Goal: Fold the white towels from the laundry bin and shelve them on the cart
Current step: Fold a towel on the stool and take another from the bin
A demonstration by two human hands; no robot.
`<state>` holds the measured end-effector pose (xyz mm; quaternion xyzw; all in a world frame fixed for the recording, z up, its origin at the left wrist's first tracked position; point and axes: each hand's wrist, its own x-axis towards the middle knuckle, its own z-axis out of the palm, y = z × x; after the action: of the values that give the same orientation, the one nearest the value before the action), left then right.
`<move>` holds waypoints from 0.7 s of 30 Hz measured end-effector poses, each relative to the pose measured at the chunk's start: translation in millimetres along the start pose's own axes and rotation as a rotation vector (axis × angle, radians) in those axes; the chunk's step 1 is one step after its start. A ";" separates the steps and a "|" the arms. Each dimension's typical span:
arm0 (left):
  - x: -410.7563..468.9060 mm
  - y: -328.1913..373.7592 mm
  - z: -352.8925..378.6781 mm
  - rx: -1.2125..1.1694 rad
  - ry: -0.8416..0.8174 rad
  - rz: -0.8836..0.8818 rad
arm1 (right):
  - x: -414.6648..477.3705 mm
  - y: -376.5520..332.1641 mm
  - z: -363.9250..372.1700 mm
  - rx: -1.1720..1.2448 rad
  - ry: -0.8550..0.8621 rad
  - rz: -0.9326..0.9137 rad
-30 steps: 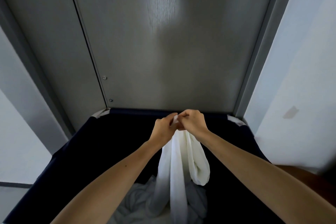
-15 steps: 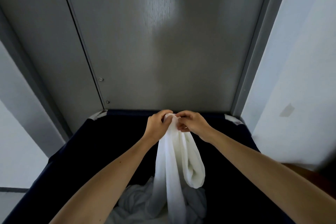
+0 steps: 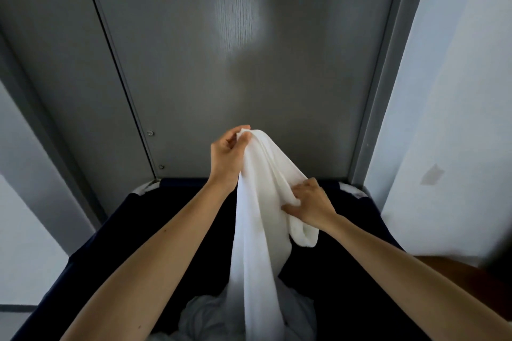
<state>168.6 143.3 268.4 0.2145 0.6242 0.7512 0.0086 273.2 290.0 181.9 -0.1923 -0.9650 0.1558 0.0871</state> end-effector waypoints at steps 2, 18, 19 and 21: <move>5.3 9.1 -2.4 -0.038 0.028 0.027 | 0.3 8.5 -2.9 -0.137 -0.033 0.097; 11.9 -67.5 -119.2 0.726 0.146 -0.067 | 8.1 45.5 -23.7 -0.102 0.062 0.137; 11.4 -68.6 -121.5 0.729 0.152 -0.087 | 7.5 42.8 -22.8 -0.190 0.059 0.118; 14.8 -63.9 -124.0 0.738 0.157 -0.096 | 11.6 40.0 -27.8 -0.332 0.083 0.080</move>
<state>97.6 45.7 196.9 0.1155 0.8608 0.4889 -0.0816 282.7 337.2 195.8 -0.2484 -0.9647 -0.0102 0.0875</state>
